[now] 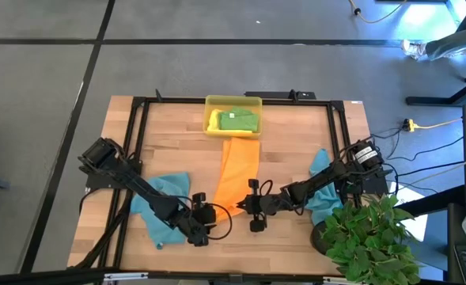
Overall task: Fold microfiber towels
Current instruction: Fold the orange towel
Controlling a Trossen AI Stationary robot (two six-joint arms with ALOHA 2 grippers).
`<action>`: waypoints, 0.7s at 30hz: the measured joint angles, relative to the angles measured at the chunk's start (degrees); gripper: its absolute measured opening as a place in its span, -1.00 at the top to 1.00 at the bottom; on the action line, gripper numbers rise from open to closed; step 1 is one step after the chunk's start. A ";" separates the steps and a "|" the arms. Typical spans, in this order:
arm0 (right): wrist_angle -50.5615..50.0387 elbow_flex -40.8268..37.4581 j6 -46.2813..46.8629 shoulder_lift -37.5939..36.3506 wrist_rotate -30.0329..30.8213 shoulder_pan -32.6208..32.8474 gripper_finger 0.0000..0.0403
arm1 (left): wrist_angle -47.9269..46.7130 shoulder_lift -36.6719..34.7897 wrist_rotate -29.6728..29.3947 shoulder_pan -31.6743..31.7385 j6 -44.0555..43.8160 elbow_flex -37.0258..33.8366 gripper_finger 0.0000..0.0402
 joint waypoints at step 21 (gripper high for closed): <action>0.02 0.00 -0.26 0.00 -0.48 0.00 0.98 | 0.52 1.80 2.72 0.91 -1.74 0.13 0.04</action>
